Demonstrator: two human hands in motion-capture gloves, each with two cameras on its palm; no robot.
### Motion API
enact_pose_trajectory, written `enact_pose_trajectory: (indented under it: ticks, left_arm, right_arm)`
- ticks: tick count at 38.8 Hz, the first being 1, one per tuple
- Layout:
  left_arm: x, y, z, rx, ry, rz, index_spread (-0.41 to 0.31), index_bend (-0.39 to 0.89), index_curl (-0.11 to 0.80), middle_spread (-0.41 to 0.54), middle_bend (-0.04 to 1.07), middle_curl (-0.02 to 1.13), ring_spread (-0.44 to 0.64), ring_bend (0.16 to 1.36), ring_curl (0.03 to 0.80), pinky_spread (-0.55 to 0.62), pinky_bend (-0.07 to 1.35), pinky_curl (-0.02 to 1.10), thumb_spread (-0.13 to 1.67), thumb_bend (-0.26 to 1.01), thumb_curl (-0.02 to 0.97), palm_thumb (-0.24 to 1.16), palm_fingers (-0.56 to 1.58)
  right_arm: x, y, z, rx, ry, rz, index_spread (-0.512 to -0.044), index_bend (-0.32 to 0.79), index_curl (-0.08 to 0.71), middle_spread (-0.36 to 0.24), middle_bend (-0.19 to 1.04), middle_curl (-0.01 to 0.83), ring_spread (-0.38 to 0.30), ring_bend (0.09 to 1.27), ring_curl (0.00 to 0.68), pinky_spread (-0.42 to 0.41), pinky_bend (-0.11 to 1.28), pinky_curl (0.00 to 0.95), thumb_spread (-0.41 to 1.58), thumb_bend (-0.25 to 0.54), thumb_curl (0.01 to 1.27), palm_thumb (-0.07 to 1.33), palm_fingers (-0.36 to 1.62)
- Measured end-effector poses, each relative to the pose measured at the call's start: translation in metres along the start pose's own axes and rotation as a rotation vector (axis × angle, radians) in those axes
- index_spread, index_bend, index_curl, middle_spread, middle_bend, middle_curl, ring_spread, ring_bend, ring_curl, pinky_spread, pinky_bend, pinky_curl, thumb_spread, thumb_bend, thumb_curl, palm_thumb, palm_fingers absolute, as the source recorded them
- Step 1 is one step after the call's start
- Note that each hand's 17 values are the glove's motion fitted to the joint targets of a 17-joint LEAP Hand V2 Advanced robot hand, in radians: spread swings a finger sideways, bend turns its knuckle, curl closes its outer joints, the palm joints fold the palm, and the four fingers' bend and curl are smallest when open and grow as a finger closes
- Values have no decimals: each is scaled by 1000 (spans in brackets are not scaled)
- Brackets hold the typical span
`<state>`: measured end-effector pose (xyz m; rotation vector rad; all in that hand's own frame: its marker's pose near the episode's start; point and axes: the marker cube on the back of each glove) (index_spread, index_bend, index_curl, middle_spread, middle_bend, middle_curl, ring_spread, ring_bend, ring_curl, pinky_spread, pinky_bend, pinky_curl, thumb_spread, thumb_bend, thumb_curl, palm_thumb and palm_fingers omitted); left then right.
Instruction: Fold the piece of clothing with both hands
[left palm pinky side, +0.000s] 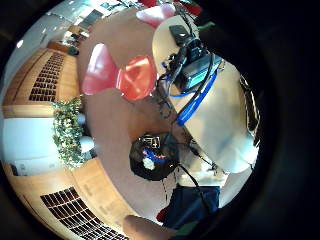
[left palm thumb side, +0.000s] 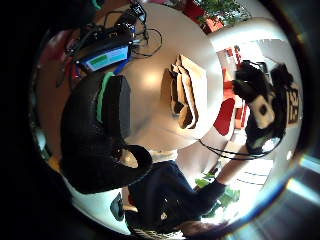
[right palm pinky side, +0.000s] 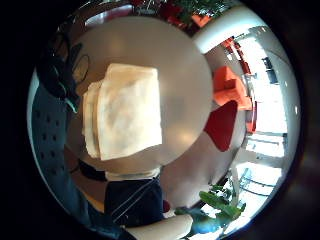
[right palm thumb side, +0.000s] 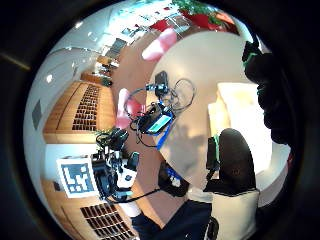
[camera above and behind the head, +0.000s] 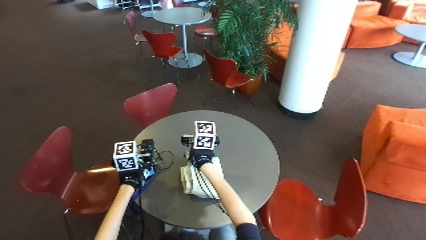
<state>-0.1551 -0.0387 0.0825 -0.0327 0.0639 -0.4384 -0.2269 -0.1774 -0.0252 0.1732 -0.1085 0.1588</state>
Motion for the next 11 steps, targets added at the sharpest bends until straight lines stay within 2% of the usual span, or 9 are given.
enact_pose_trajectory:
  ticks: [3, 11]
  left_arm:
    - [2, 9, -11, 20, -17, -5, -149, 183, 425, -4, 159, 327, 162, 339, 325, 185, 194, 339, 1304, -12, 307, 329, 523]
    - [18, 26, -25, 52, -23, 22, -148, 183, 424, -4, 158, 327, 162, 341, 325, 180, 192, 340, 1307, -11, 308, 332, 525]
  right_arm:
    - [17, 8, -16, 73, 14, -15, -227, 34, 250, -171, 243, 481, -219, 638, 452, -309, 702, 413, 840, -20, 622, 885, 1069]
    - [53, 28, -10, 105, -4, -13, -228, 71, 227, -164, 216, 474, -201, 569, 431, -258, 645, 394, 953, -20, 590, 877, 1024]
